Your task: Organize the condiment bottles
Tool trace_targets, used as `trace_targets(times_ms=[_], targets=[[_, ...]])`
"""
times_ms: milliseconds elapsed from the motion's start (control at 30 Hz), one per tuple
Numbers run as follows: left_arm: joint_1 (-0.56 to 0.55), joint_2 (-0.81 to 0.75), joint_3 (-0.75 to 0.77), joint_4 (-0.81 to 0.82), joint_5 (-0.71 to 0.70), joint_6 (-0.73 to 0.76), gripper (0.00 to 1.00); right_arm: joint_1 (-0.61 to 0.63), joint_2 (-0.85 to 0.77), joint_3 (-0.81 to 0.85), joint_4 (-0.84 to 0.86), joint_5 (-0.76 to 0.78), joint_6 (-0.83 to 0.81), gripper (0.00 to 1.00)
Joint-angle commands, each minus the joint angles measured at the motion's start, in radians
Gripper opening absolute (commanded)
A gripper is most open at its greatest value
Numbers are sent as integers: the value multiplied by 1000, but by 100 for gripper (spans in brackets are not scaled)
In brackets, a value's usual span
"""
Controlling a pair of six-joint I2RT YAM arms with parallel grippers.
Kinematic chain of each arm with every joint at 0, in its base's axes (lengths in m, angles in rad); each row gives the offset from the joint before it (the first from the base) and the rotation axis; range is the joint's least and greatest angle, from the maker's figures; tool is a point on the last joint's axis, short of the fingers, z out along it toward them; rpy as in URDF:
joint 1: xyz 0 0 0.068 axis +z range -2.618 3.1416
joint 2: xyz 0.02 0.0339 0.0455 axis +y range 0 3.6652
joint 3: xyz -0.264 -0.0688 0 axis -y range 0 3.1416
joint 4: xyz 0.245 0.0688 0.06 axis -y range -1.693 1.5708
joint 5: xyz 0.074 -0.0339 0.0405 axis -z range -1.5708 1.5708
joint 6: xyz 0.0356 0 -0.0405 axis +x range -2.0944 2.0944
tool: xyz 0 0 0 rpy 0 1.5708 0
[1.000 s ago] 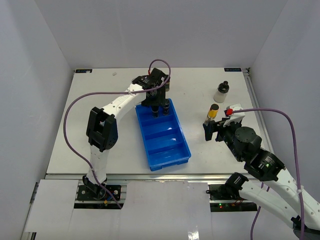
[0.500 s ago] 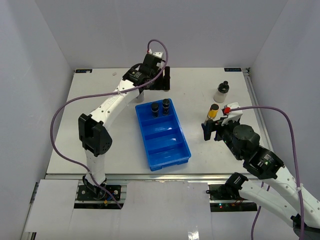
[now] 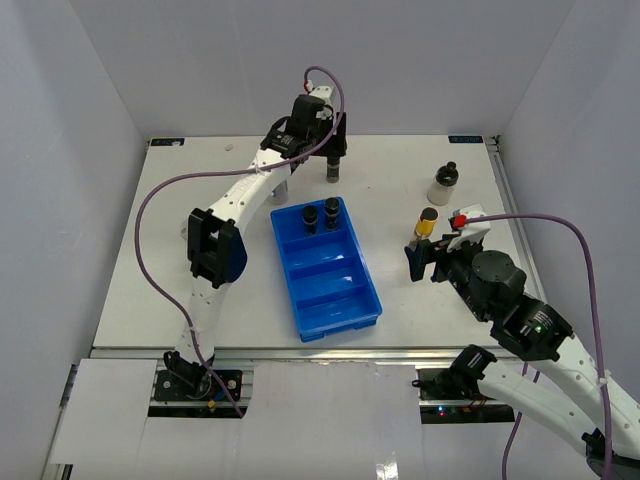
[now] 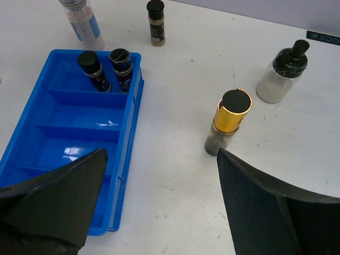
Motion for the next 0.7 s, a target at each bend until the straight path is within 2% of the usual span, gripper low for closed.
trace_targets(times_ms=[0,433,567,667], targets=[[13,10,-19,133,4,92,84,-5,-2,-13,43,17,-4,90],[13,141,-43,292,-8,171,84,-4,28,-32,59,23,-12,90],[13,194,6,262,-26,169,83,-4,32,-34,63,30,-20,90],[14,202,-17,283,-35,173,83,-4,39,-30,66,30,-23,90]])
